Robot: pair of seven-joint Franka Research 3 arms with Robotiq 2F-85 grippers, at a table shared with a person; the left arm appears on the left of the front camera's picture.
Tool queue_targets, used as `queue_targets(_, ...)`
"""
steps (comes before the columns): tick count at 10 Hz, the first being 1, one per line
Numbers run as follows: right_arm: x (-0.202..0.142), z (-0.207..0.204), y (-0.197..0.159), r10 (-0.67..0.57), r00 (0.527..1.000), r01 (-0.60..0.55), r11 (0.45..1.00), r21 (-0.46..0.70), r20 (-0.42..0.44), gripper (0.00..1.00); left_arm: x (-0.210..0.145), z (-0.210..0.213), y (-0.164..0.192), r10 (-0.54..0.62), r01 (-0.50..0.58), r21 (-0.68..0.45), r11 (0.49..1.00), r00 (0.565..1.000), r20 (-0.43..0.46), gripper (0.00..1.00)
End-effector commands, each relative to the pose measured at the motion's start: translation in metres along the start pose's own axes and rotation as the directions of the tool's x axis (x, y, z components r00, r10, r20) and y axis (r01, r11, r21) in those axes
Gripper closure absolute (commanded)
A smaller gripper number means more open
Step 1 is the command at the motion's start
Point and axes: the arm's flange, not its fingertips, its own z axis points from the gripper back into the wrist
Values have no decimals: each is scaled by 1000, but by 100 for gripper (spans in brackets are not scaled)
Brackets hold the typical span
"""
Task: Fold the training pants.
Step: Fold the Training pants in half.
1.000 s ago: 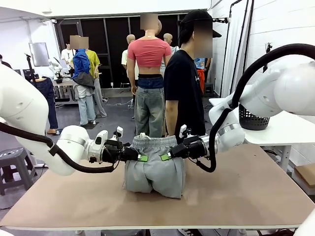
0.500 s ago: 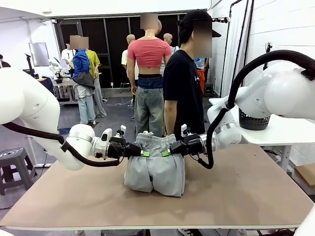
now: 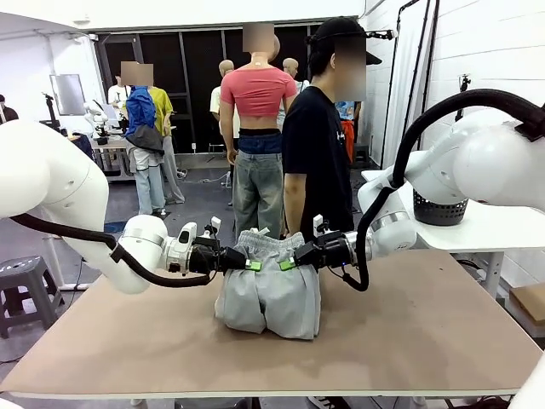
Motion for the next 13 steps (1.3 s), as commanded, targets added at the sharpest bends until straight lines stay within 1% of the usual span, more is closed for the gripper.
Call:
queue_targets(1, 0, 0, 0, 1, 1000, -1, 1000, 0, 0, 100, 0, 0, 0, -1, 1, 0, 1000, 1000, 0, 100)
queue_targets(2, 14, 3, -3, -11, 1000, 11, 1000, -11, 24, 100, 12, 2, 2, 8, -8, 16, 1000, 1000, 8, 100)
queue_targets(3, 29, 5, -8, -24, 998, 25, 1000, -19, 55, 100, 27, 3, 9, 45, -45, 37, 998, 999, -2, 100)
queue_targets(5, 41, 9, -9, -62, 995, 63, 998, -9, 73, 100, 46, -1, 16, 94, -93, 42, 995, 995, -19, 100)
queue_targets(7, 55, 14, -11, -103, 991, 107, 993, -40, 90, 100, 59, -2, 30, 151, -148, 64, 987, 988, -35, 100)
queue_targets(8, 59, 18, -12, -128, 987, 134, 989, -54, 99, 100, 60, -3, 38, 189, -186, 71, 980, 982, -30, 100)
queue_targets(10, 63, 25, -21, -168, 978, 178, 981, -74, 123, 100, 59, -5, 49, 226, -224, 72, 972, 973, -32, 100)
queue_targets(13, 63, 28, -54, -264, 955, 276, 958, -80, 137, 100, 50, 4, 62, 279, -277, 69, 958, 960, -17, 100)
